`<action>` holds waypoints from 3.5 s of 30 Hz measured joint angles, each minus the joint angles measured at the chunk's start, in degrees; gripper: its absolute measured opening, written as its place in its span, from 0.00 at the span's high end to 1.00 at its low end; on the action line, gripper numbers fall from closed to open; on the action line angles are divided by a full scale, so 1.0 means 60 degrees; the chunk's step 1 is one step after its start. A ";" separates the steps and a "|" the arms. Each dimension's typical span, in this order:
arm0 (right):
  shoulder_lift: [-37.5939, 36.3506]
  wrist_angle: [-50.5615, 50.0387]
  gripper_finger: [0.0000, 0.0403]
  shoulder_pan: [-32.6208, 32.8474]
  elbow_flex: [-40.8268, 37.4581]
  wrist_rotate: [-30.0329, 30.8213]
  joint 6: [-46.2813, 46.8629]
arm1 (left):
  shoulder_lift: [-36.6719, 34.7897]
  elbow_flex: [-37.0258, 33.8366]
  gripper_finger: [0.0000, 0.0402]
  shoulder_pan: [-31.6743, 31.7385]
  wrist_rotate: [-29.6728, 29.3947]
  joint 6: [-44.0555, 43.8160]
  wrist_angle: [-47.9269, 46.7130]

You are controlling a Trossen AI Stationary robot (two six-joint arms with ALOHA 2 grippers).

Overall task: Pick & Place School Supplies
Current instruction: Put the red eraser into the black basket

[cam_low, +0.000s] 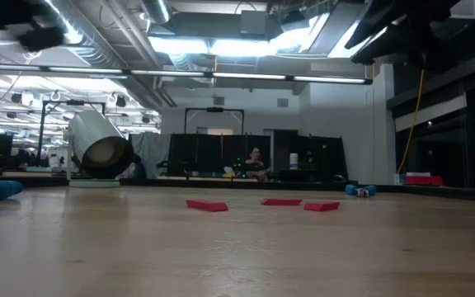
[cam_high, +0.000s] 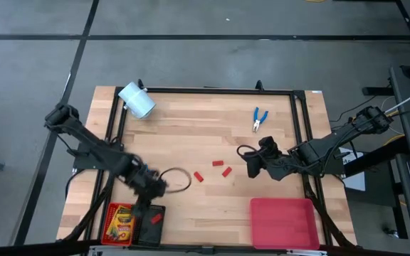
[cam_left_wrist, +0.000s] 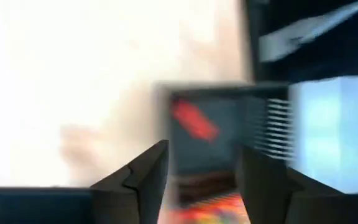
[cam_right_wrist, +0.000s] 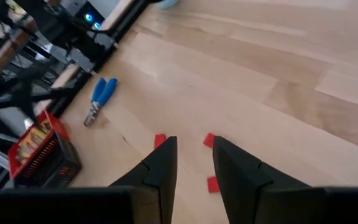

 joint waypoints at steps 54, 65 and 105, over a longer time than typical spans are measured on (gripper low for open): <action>0.0076 0.1811 0.73 0.1399 0.0004 0.4371 0.1970 | 0.4816 0.1169 0.67 0.3975 -0.0714 1.1126 0.3483; 0.0076 0.1810 0.73 0.1399 0.0004 0.4371 0.1900 | 0.4992 0.1169 0.67 0.4092 -0.0452 1.0903 0.3520; 0.0076 0.1810 0.73 0.1413 0.0004 0.4364 0.1900 | 0.5384 0.1173 0.99 0.4926 0.0249 1.0257 0.3745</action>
